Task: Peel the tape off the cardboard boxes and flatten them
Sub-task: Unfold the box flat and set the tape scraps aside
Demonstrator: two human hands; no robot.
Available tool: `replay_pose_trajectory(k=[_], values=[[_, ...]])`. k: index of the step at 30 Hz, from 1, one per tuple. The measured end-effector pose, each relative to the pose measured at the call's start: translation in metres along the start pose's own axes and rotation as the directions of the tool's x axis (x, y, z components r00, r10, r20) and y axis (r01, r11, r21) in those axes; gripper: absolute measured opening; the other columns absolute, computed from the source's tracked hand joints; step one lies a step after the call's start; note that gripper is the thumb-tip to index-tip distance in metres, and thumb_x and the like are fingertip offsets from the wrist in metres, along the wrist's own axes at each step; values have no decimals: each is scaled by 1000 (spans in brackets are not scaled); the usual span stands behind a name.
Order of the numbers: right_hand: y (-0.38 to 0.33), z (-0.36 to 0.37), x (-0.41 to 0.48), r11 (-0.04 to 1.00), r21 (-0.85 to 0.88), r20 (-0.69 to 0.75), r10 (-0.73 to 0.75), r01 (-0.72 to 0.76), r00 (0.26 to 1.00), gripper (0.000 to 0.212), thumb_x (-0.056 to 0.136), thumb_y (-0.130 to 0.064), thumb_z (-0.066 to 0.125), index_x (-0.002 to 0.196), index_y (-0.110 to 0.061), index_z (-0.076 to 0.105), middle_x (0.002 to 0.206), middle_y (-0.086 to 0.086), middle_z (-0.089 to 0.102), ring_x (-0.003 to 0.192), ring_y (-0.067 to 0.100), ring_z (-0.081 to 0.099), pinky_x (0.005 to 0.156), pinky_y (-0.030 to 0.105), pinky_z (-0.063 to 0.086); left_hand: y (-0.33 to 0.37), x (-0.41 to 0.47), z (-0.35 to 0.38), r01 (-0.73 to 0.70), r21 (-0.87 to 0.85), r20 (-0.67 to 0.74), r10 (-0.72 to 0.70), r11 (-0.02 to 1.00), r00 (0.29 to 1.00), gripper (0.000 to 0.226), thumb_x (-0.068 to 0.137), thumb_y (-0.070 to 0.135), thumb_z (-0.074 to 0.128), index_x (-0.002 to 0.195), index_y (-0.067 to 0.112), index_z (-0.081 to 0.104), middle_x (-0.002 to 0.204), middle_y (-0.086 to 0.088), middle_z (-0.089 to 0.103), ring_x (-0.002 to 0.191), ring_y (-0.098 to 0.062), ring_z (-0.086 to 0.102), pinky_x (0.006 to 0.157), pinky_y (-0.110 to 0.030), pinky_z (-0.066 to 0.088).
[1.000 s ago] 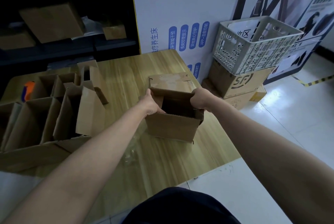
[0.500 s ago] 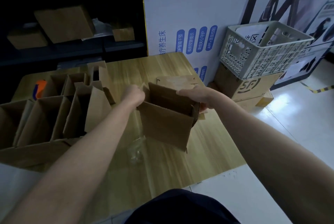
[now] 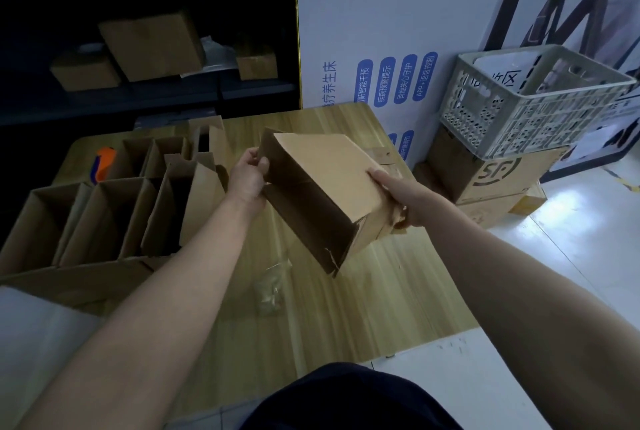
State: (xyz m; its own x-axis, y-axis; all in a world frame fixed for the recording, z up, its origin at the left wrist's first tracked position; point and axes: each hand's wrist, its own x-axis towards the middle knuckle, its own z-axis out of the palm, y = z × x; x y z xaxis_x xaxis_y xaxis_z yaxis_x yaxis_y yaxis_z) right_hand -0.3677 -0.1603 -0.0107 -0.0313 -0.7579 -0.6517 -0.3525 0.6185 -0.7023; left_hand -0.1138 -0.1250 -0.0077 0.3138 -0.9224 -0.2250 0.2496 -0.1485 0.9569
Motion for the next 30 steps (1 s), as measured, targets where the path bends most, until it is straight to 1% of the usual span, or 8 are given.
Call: replay_pose_trajectory(k=[3, 7, 10, 12, 16, 20, 25, 30], values=[[4, -5, 1, 981, 188, 10, 39, -41, 999, 51, 71, -58, 72, 98, -22, 48, 99, 5, 53, 89, 28, 57, 58, 38, 55, -5, -5, 1, 14, -94, 62, -8, 995, 998, 16, 95, 9, 45, 92, 18, 58, 92, -6, 60, 94, -25, 53, 80, -38, 41], [11, -12, 8, 940, 340, -67, 51, -25, 996, 57, 69, -35, 81, 109, -13, 48, 98, 7, 56, 85, 25, 57, 46, 32, 50, -9, -5, 1, 163, -237, 198, -117, 958, 973, 26, 89, 39, 49, 82, 16, 60, 77, -5, 62, 80, -23, 57, 70, -35, 47], [16, -19, 16, 918, 393, -148, 116, -49, 982, 59, 67, -21, 84, 115, -7, 51, 100, 7, 57, 86, 24, 56, 57, 36, 49, -22, 8, 2, 282, -113, 61, -277, 953, 959, 70, 79, 39, 72, 138, 21, 38, 130, -15, 53, 112, -34, 57, 88, -53, 50], [18, -19, 23, 917, 399, -217, 104, -9, 971, 54, 68, -15, 82, 115, -8, 55, 100, 7, 60, 84, 21, 57, 66, 35, 48, -34, 12, 7, 384, 9, -66, -382, 923, 922, 97, 76, 23, 76, 149, 27, 12, 146, -19, 36, 123, -38, 48, 94, -57, 47], [23, -13, 30, 894, 437, -280, 29, 100, 960, 36, 75, -2, 74, 103, -19, 58, 97, 3, 59, 80, 18, 54, 62, 33, 48, -64, 3, 34, 530, 152, -35, -532, 834, 846, 46, 85, 15, 69, 125, 2, 51, 125, -16, 59, 95, -27, 61, 67, -38, 52], [40, -19, 35, 964, 264, -242, 105, -39, 965, 28, 77, -6, 75, 100, -7, 59, 89, 9, 58, 85, 24, 59, 79, 41, 56, -86, 6, 46, 525, 142, -102, -515, 839, 851, 45, 88, 3, 63, 130, -2, 46, 126, -16, 58, 113, -31, 57, 89, -44, 48], [65, -30, 43, 971, -127, -172, 181, -204, 968, 27, 83, -20, 72, 79, -3, 52, 76, 10, 51, 77, 23, 52, 80, 32, 47, -102, 12, 58, 418, 258, -64, -416, 871, 907, 45, 83, 6, 70, 123, 10, 51, 121, -8, 61, 108, -28, 59, 90, -45, 50], [68, -41, 62, 972, -223, -234, 15, -69, 972, 30, 96, -21, 53, 115, 1, 58, 97, 11, 57, 92, 24, 57, 66, 21, 44, -114, 18, 80, 415, 453, 8, -469, 789, 883, 53, 81, 10, 73, 127, 11, 46, 122, -3, 57, 104, -22, 55, 83, -35, 48]])
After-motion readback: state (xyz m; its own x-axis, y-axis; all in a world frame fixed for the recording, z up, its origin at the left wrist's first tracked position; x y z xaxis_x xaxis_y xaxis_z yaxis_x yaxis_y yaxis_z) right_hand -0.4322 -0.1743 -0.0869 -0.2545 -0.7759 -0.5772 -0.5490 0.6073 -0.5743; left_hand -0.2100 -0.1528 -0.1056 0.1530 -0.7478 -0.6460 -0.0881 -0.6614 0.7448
